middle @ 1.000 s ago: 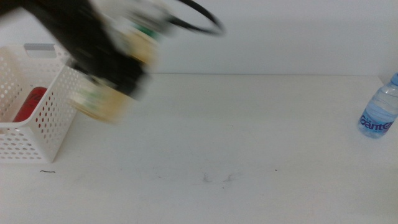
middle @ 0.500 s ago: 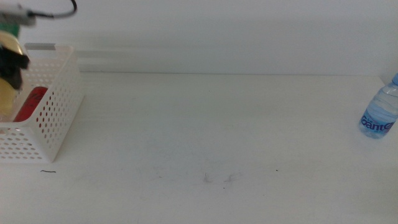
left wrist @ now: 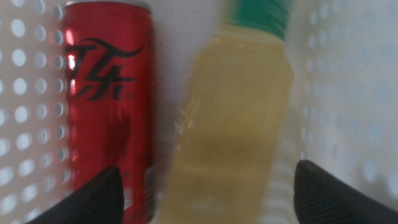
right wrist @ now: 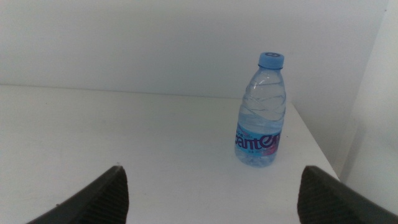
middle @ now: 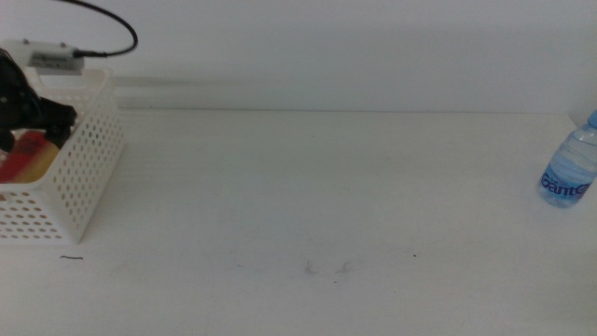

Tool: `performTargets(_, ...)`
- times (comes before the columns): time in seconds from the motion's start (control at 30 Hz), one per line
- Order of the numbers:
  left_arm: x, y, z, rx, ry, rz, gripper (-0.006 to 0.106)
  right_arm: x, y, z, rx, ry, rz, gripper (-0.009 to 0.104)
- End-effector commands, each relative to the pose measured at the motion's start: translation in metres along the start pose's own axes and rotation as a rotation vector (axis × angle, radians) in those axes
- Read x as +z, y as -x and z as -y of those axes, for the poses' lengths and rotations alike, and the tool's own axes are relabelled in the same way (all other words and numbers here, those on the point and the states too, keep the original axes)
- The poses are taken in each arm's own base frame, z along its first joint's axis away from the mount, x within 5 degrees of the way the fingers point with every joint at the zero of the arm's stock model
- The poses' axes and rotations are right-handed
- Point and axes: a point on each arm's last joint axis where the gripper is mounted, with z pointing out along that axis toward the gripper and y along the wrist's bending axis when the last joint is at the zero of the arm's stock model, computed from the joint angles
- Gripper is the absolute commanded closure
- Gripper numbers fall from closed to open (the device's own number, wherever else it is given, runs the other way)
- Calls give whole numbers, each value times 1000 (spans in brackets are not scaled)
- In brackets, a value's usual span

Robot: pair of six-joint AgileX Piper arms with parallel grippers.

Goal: Use arms to grab the bottles and put them into the dustbin to the left of the table.

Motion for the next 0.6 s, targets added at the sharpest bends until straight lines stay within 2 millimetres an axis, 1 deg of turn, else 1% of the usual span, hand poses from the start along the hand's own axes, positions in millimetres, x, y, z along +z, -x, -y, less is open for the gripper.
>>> performTargets(0.0, -27, 0, -2, -6, 16, 42, 7, 0, 0, 0, -6, -8, 7, 23)
performTargets(0.03, -34, -1, -1, -12, 11, 47, 7, 0, 0, 0, -6, -8, 7, 23)
performTargets(0.13, -73, -8, 3, -23, -5, 102, 7, 0, 0, 0, -6, -8, 7, 23)
performTargets(0.2, -107, -14, 9, -34, -39, 169, 7, 0, 0, 0, -6, -8, 7, 23)
performTargets(0.27, -144, -24, 20, -32, -113, 248, 7, 0, 0, 0, -6, -8, 7, 23)
performTargets(0.3, -161, -30, 29, -2, -162, 285, 7, 0, 0, 0, -6, -8, 7, 23)
performTargets(0.33, -175, -35, 36, 35, -201, 313, 7, 0, 0, 0, -6, -8, 7, 23)
performTargets(0.4, -208, -51, 57, 146, -284, 402, 7, 0, 0, 0, -6, -8, 7, 23)
performTargets(0.43, -222, -58, 65, 189, -309, 442, 7, 0, 0, 0, -6, -8, 7, 23)
performTargets(0.5, -250, -82, 90, 270, -397, 522, 7, 0, 0, 0, -6, -8, 7, 23)
performTargets(0.57, -271, -106, 112, 324, -485, 608, 7, 0, 0, 0, -6, -8, 7, 23)
